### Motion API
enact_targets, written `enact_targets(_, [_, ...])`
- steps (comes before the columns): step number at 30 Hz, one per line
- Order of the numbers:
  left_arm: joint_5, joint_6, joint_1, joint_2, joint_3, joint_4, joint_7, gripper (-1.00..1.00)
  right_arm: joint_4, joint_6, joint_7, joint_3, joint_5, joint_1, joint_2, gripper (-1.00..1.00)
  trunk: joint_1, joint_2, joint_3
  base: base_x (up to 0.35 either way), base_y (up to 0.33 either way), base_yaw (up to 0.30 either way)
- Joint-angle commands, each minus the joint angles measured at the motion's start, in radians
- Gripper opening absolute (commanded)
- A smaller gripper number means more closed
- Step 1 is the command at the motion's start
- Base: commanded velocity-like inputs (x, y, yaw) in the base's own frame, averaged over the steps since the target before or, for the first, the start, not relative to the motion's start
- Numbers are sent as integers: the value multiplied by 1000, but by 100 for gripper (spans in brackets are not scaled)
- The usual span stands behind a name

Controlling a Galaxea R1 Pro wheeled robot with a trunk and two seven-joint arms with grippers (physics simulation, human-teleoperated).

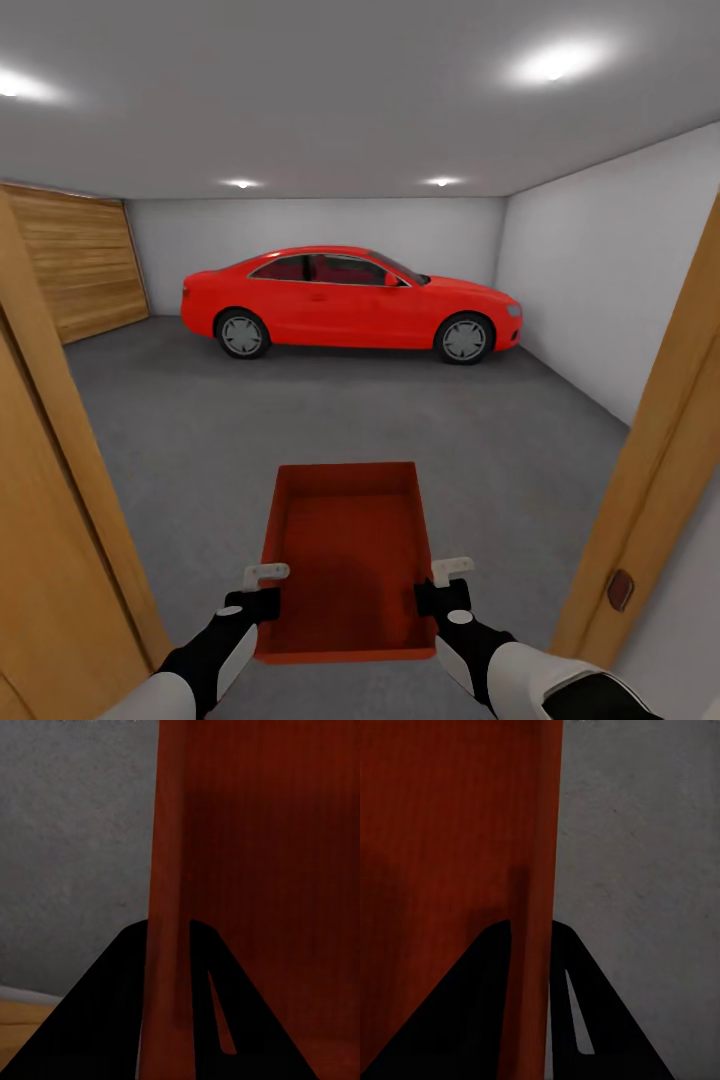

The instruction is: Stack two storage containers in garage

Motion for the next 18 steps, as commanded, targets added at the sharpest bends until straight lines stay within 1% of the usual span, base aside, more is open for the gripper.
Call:
enact_targets(1, [30, -57, -2, 0, 45, -5, 83, -100, 1, 0, 6, -33, 3, 0, 0, -100, 0, -2, -2, 113, 47, 0])
enact_targets(9, [30, -57, -2, 0, 46, -5, 83, -100, 1, 0, 6, -33, 3, 0, 0, -100, 0, -2, -2, 176, 130, 0])
enact_targets(15, [30, -57, -2, 0, 45, -5, 83, -100, 1, 0, 6, -33, 3, 0, -1, -100, 0, -2, -2, 26, 11, 0])
enact_targets(18, [30, -57, -2, 0, 45, -5, 83, -100, 1, 0, 6, -33, 3, 0, -1, -100, 0, -2, -2, 180, 1, 0])
